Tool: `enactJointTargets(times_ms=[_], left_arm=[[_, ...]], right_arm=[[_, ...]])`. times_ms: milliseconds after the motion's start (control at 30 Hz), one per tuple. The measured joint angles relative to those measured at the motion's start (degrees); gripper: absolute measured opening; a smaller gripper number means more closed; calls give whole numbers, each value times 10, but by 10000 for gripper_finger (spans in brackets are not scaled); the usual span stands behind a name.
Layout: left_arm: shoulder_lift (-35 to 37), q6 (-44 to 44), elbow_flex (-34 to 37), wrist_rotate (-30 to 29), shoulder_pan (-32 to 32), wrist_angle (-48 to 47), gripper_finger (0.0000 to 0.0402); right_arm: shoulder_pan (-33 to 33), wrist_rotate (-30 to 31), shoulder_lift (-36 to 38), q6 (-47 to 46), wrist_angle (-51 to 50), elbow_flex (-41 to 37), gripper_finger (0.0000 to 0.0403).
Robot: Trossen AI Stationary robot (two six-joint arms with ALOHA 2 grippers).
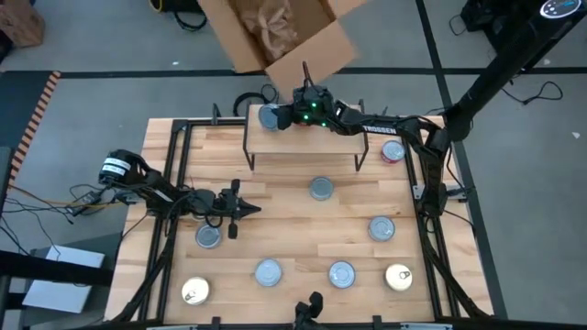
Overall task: Stack canned seafood by type on shelf
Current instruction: Put the green and white tuna can on the shelf
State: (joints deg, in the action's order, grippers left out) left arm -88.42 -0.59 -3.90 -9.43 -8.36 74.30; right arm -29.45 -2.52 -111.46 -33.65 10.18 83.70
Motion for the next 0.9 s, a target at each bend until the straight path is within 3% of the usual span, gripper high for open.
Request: enactJointTargets(times_ms=[233,600,733,900], left_arm=[[0,0,0,0,0,0,1],[0,-6,0,0,0,0,1],[0,-7,0,0,0,-1,1],[0,-7,0,0,0,-1,1]], right_arm=[[4,29,0,14,-3,0,242],[8,60,0,66,17,18,251],[26,46,0,137,-8,48,218],[54,65,-9,232,-92,99,92]])
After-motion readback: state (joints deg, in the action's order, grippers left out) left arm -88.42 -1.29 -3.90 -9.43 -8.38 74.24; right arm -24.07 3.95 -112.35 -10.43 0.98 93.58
